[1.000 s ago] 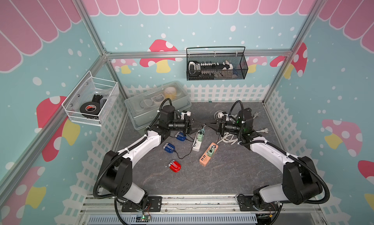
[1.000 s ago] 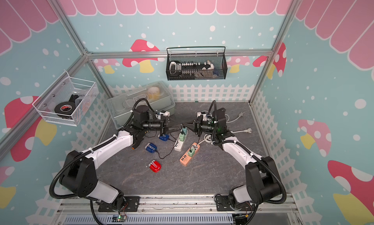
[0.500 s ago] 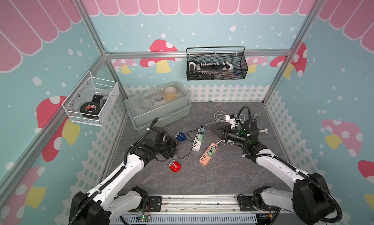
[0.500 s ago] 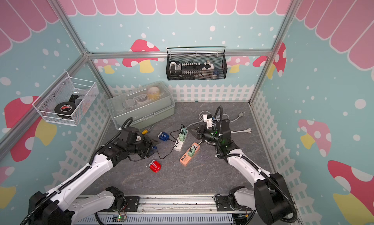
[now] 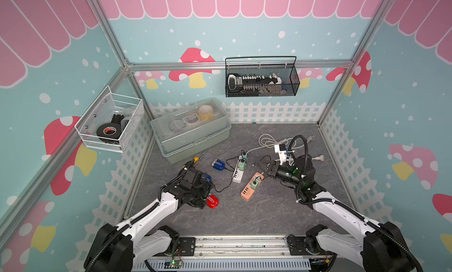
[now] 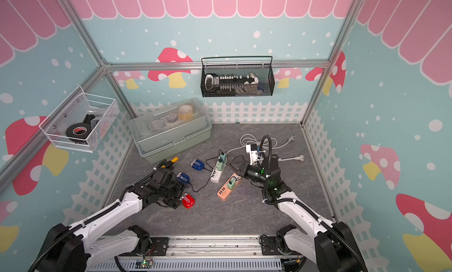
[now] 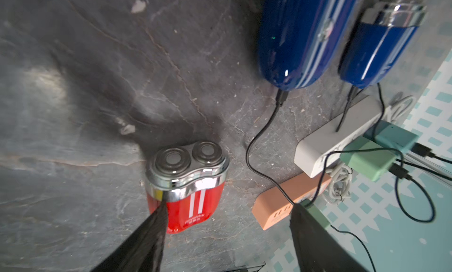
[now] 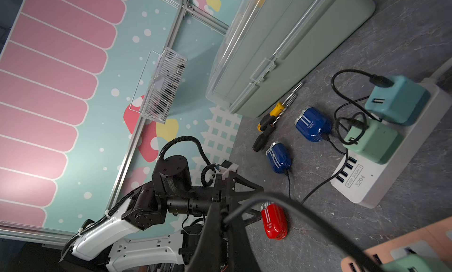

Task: Charge the electric shaver
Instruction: Pick up the electric shaver from the center of the board.

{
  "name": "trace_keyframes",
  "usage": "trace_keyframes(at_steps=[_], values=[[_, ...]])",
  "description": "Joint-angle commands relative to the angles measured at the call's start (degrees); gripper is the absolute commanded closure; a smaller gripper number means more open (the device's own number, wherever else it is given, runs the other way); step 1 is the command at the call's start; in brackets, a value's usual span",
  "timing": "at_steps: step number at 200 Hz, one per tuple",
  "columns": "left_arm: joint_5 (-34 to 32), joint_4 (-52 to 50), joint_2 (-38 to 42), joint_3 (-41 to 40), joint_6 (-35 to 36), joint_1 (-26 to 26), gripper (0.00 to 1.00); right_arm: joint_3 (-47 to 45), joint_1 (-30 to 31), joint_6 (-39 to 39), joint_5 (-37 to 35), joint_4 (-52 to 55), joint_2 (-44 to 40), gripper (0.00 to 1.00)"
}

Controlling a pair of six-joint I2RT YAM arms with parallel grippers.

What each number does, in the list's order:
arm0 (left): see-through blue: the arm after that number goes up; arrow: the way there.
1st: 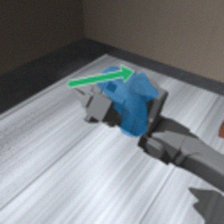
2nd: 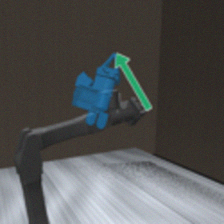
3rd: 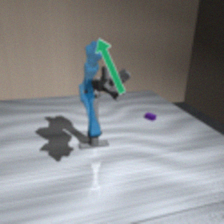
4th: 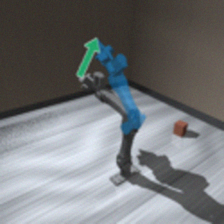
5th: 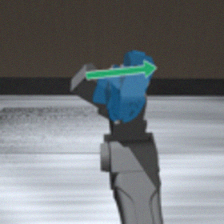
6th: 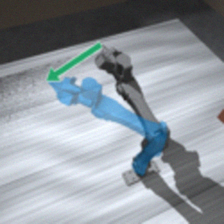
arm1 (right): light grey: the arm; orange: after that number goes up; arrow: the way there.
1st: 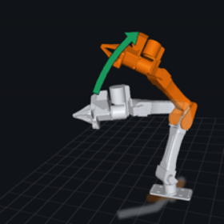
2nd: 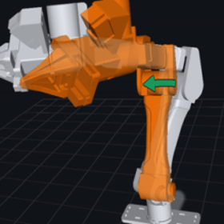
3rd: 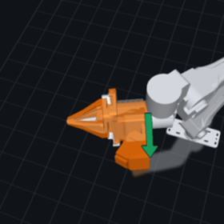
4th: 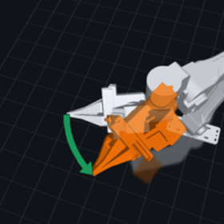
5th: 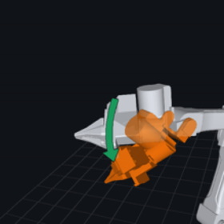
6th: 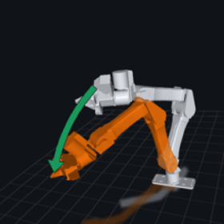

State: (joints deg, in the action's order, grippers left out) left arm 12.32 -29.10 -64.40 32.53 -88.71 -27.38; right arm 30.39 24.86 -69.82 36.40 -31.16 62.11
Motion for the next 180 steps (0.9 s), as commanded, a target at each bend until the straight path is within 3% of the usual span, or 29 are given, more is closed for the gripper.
trace_keyframes(at_steps=[1, 21, 43, 91, 150, 180], values=[[-2.9, 3.2, -2.6, 1.4, -1.3, -1.8, 0.21, -0.4, 0.4, 2.0, -1.2, 0.6, -0.7, 1.00], [-2.1, 4.4, -6.4, 2.4, 0.1, -2.2, 0.21, -0.4, 0.4, 1.5, -1.7, 0.6, -0.6, 1.00], [-3.3, -4.6, -9.0, 5.9, 2.5, -2.3, 0.21, -0.7, 0.4, 0.7, -2.3, 0.6, -0.8, 1.00], [-5.2, -13.1, -12.4, 11.9, 12.9, -3.5, 0.22, -1.2, 0.4, -0.1, -3.2, 1.8, -0.8, 1.00], [-8.8, -16.9, -15.9, 14.3, 22.2, -7.1, 0.26, -1.1, 0.4, -0.8, -3.8, 2.0, 0.6, 1.00], [-10.1, -17.7, -20.3, 16.3, 22.6, -8.8, 0.26, -1.2, 0.4, -1.2, -3.9, 2.0, 0.5, 1.00]])
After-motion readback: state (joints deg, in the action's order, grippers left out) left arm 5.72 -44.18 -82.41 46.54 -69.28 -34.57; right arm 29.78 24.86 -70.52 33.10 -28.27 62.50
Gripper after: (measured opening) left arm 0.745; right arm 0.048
